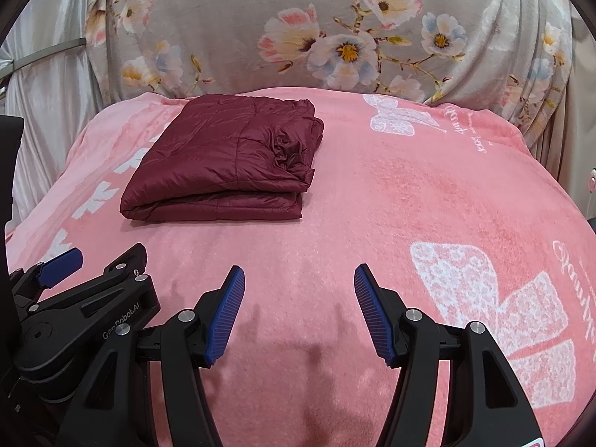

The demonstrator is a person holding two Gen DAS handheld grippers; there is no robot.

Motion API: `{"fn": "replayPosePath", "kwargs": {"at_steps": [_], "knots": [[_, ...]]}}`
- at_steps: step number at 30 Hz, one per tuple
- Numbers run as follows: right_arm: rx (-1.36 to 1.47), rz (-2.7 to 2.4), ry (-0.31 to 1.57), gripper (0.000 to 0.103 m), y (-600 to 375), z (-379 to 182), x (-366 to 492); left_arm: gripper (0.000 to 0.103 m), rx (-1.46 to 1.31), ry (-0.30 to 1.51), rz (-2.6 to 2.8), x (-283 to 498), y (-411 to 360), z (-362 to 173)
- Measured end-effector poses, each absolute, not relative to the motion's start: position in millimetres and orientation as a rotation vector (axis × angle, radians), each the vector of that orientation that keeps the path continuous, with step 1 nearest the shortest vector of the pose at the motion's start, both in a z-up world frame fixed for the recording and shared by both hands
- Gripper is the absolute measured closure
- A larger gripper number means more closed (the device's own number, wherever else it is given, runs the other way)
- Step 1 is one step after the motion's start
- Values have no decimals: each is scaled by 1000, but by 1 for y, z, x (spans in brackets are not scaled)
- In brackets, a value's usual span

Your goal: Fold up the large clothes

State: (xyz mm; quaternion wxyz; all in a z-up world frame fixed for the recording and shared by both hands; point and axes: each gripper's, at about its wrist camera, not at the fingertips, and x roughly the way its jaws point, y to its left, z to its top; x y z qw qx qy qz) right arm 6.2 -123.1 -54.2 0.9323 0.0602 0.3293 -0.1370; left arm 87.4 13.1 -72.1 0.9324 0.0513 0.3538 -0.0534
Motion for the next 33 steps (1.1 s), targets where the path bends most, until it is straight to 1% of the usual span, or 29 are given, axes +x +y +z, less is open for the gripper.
{"fn": "replayPosePath", "kwargs": {"at_steps": [33], "knots": [[117, -284, 671, 42, -117, -52, 8, 33, 93, 734, -109, 90, 17, -70]]}}
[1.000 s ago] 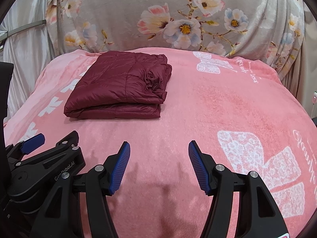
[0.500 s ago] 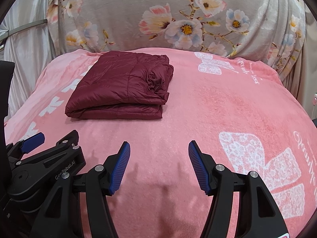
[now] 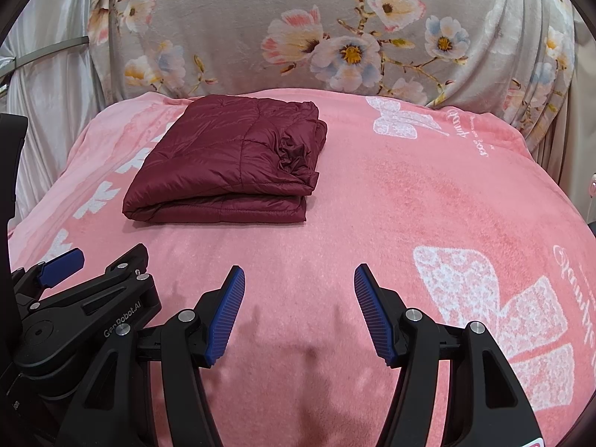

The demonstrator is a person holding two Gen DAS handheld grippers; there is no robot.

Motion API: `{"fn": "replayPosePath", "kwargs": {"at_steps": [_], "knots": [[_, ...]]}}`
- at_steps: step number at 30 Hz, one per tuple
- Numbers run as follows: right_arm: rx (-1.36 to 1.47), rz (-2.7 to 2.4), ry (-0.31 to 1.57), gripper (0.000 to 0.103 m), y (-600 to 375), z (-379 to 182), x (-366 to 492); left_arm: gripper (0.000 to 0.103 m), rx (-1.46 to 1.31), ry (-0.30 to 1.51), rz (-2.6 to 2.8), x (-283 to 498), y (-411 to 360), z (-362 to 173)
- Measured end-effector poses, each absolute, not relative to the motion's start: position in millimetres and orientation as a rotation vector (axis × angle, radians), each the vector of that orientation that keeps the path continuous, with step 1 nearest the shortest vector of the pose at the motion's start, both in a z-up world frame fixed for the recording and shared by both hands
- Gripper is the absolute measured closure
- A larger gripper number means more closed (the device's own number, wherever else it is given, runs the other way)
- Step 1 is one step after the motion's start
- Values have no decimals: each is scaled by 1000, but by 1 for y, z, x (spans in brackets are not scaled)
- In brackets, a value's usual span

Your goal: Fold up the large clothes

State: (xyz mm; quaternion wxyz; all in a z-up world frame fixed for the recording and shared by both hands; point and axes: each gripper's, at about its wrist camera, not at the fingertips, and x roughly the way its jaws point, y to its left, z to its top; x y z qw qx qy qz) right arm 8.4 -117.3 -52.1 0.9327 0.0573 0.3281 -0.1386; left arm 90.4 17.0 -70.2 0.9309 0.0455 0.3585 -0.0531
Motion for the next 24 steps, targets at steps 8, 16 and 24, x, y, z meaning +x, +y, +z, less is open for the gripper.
{"fn": "replayPosePath", "kwargs": {"at_steps": [8, 16, 24], "knots": [[124, -283, 670, 42, -117, -52, 9, 32, 107, 714, -128, 94, 20, -67], [130, -286, 677, 42, -117, -53, 10, 32, 148, 710, -168, 97, 13, -67], [128, -285, 677, 42, -116, -52, 13, 32, 134, 739, -170, 101, 15, -69]]}}
